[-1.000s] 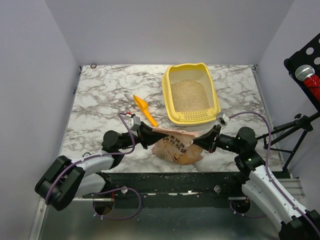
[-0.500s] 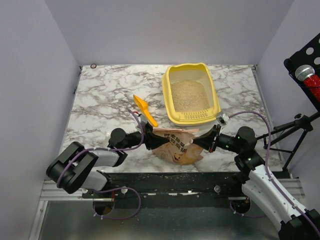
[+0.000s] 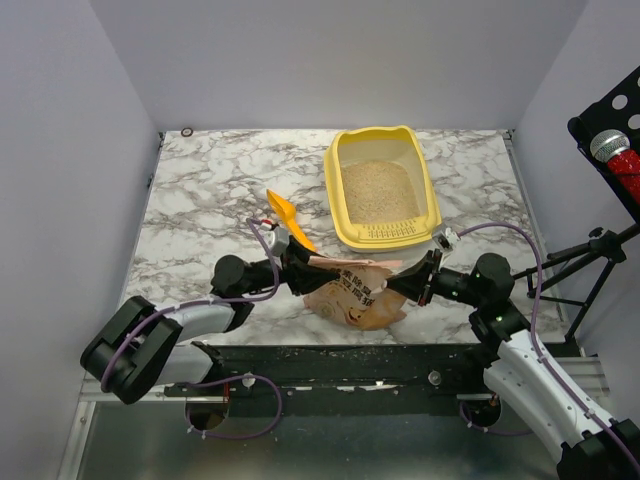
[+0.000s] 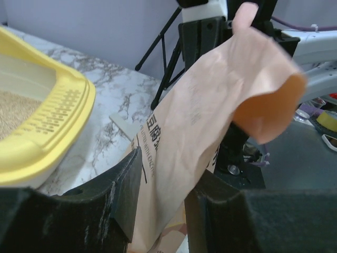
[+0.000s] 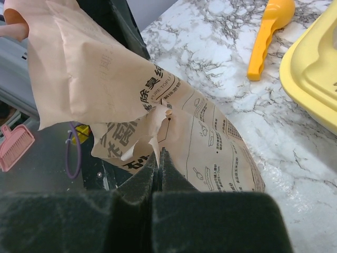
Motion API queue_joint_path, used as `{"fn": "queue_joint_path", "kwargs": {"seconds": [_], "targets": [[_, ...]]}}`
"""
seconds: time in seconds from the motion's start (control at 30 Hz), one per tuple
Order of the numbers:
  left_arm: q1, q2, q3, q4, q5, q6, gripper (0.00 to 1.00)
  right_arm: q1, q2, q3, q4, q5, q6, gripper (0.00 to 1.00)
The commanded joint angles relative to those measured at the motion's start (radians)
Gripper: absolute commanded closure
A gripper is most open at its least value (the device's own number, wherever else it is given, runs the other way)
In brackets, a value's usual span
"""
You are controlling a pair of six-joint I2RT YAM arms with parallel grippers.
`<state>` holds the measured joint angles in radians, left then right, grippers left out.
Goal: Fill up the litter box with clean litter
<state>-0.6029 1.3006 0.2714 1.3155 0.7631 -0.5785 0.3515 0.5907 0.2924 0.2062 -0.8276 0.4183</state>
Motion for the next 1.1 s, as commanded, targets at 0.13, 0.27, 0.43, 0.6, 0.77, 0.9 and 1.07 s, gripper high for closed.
{"fn": "queue_joint_path", "kwargs": {"seconds": [0.13,0.27,0.43,0.6,0.77,0.9,1.07], "targets": [[-0.006,-0.002,0.048,0.135,0.047,0.029,0.57,-0.003,0.008,0.002,0.022,-0.047,0.016,1.0],[-0.02,0.072,0.063,0.205,0.064,-0.001,0.57,-0.003,0.004,0.002,0.022,-0.047,0.017,1.0],[-0.026,0.112,0.066,0.243,0.062,-0.009,0.78,-0.003,-0.003,0.007,0.009,-0.042,0.016,1.0],[-0.026,0.068,0.061,0.196,0.045,0.012,1.0,-0.003,-0.014,0.005,-0.007,-0.042,0.013,1.0],[-0.026,-0.081,0.049,0.076,-0.057,0.017,1.0,-0.003,-0.009,0.011,-0.034,-0.032,0.037,1.0],[-0.026,-0.291,0.025,-0.2,-0.195,0.006,1.0,-0.003,0.032,0.06,-0.164,0.004,0.112,1.0],[-0.028,-0.614,0.023,-0.729,-0.338,0.04,1.0,-0.005,0.11,0.085,-0.186,-0.083,0.267,1.0]]}}
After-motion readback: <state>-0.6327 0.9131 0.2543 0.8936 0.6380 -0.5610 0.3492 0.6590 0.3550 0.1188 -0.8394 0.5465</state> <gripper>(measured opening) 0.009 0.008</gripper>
